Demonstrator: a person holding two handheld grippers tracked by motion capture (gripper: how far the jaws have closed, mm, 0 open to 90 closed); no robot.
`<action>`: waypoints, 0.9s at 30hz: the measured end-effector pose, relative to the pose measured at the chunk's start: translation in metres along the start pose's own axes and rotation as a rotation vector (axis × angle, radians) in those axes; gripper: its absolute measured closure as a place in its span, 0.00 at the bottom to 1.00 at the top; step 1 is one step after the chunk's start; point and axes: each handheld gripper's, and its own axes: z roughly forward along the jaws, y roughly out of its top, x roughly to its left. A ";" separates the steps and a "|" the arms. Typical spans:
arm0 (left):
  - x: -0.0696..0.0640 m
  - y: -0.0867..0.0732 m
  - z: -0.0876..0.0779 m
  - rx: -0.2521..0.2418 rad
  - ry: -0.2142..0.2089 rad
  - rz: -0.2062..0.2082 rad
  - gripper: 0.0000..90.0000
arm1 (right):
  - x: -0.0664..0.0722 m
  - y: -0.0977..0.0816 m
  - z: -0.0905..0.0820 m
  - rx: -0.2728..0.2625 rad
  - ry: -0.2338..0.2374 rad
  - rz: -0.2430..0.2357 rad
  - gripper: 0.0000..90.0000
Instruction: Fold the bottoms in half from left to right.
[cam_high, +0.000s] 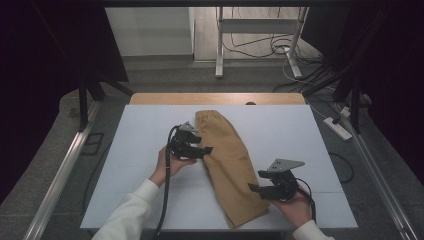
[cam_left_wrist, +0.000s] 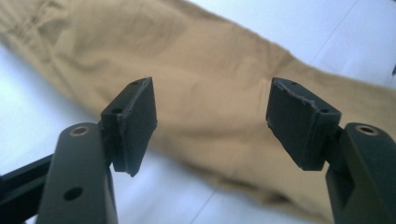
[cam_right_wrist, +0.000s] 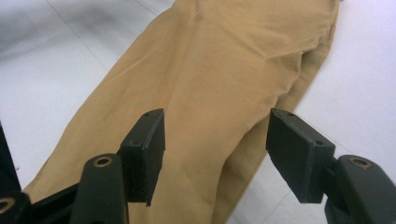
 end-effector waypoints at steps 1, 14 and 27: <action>0.000 -0.003 -0.001 0.002 0.002 0.000 0.36 | 0.000 0.000 0.001 0.002 0.000 -0.004 0.42; 0.001 -0.030 -0.021 -0.008 -0.008 -0.019 0.34 | 0.006 0.004 0.006 0.011 -0.009 -0.042 0.42; 0.005 -0.035 -0.020 0.010 0.005 -0.016 0.33 | 0.038 0.023 0.030 0.030 0.074 -0.149 0.41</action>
